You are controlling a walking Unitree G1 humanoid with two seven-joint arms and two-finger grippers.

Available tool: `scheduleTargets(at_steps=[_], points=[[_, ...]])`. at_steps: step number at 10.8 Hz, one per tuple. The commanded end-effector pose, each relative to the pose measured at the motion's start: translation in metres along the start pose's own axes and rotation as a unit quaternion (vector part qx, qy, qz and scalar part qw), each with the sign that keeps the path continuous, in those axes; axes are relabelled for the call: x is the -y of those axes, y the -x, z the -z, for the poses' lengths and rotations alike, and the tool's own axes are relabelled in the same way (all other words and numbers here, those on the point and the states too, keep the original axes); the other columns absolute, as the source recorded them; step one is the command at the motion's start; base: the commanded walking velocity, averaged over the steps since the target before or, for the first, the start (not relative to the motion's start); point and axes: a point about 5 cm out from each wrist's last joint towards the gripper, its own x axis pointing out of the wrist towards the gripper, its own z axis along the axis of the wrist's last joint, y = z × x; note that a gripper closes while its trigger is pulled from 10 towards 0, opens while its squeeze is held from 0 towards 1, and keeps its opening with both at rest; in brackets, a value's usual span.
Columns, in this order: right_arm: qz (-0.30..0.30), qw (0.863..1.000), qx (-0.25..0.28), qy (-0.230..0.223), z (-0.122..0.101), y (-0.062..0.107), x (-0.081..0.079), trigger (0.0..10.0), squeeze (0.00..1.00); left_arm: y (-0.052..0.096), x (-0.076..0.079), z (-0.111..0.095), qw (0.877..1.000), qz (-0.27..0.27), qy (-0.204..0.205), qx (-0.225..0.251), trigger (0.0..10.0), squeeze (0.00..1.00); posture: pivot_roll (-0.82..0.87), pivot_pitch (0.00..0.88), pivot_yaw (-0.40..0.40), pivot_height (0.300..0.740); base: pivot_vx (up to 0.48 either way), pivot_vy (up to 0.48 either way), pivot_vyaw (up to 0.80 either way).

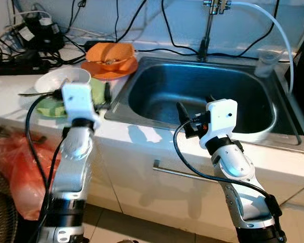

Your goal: Kitchen organization

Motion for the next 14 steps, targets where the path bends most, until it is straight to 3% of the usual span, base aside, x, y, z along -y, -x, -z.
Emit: scheduleTargets(at_steps=[1,4,8,14], points=[[-0.011,1.0,0.007,-0.006,-0.003,-0.002,-0.004,10.0,0.0,0.0,-0.006,0.003,1.0,-0.014,-0.011,-0.007,10.0,0.0,-0.03,0.0,0.043,0.74,0.0,0.0,0.0],[-0.011,1.0,0.005,-0.009,-0.002,-0.002,-0.006,10.0,0.0,-0.001,0.0,0.003,1.0,0.003,-0.006,-0.01,10.0,0.0,-0.03,0.0,0.057,0.74,0.0,0.0,0.0],[0.026,1.0,-0.002,-0.015,0.0,-0.001,0.003,10.0,0.0,-0.001,0.041,-0.018,0.991,0.132,0.021,0.026,10.0,0.0,-0.04,0.0,0.065,0.74,0.0,0.0,-0.2],[0.041,0.999,0.0,-0.005,-0.001,-0.002,0.006,10.0,0.0,0.001,0.052,-0.013,0.983,0.17,0.067,0.0,10.0,0.0,-0.05,0.0,0.065,0.74,0.0,0.0,-0.13]])
